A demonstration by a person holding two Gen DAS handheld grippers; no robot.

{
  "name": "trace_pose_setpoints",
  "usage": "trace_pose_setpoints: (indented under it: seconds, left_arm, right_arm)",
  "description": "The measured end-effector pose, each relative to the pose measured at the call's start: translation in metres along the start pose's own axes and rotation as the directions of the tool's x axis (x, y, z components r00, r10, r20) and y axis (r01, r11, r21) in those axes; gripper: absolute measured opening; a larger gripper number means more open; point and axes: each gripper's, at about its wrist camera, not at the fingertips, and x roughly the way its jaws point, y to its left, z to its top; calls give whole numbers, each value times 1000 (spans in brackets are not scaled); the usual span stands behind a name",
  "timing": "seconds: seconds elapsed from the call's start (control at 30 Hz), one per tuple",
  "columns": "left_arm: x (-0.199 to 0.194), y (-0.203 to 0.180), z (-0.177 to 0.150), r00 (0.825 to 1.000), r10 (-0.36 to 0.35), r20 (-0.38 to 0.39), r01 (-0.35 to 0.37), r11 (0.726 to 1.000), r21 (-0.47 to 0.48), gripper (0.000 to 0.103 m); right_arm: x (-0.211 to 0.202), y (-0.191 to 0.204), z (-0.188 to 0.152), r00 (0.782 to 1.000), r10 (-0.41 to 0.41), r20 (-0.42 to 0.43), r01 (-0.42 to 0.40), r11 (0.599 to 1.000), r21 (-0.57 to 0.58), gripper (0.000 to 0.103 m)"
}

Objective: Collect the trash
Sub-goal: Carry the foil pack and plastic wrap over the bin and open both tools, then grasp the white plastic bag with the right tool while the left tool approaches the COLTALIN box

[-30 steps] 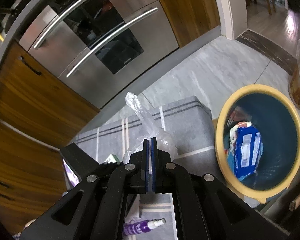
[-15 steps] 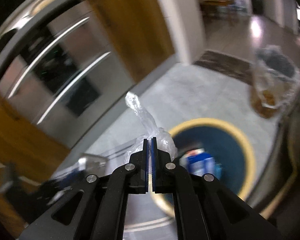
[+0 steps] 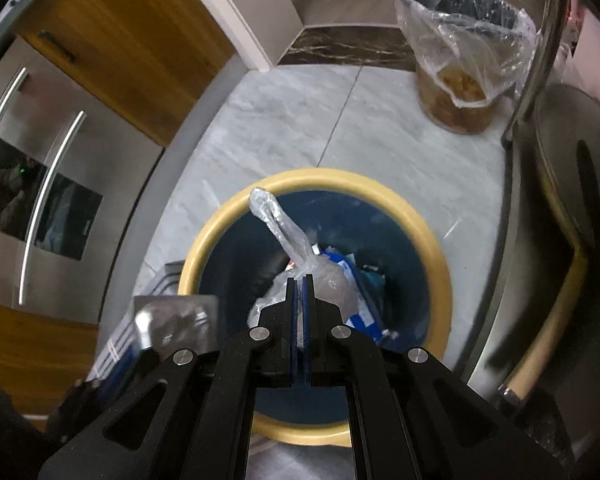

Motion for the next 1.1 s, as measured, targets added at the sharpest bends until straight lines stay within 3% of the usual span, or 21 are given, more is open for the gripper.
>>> trace_pose_setpoints:
  seconds: [0.23,0.4,0.6,0.67,0.77,0.8,0.87,0.97,1.1]
  left_arm:
    - [20,3,-9,999,21,-40,-21,1000,-11,9]
    - [24,7,-13,998,23,-52,-25,999,-31,16]
    - [15,15,-17,998,29,-49,-31,998,-48,37]
    - [11,17,-18,998,44,-42,-46,998,-50,49]
    - [4,25,-20,998,59,-28,-61,996,-70,57]
    - [1,28,-21,998,64,-27,-66,995,-81,59]
    - [-3,33,-23,997,78,-25,-80,992,-97,73]
    - [-14,41,-27,994,107,-18,-109,988,-113,82]
    - [-39,57,-33,990,142,-5,-142,981,-129,89]
  right_arm:
    - [0,-1,0,1000,-9,-2,9,1000,9,10]
    - [-3,3,2,1000,-5,9,5,1000,12,23]
    - [-7,7,3,1000,11,27,-12,1000,6,42]
    - [-9,7,3,999,9,40,-10,1000,5,57]
    - [-14,10,4,998,9,61,-9,1000,-3,75]
    - [-15,10,4,998,9,67,-8,1000,-7,77]
    - [-19,14,4,996,-3,85,5,1000,-22,82]
    - [-25,23,3,994,4,111,2,998,-55,90]
    - [-34,44,-3,989,31,141,-15,994,-108,95]
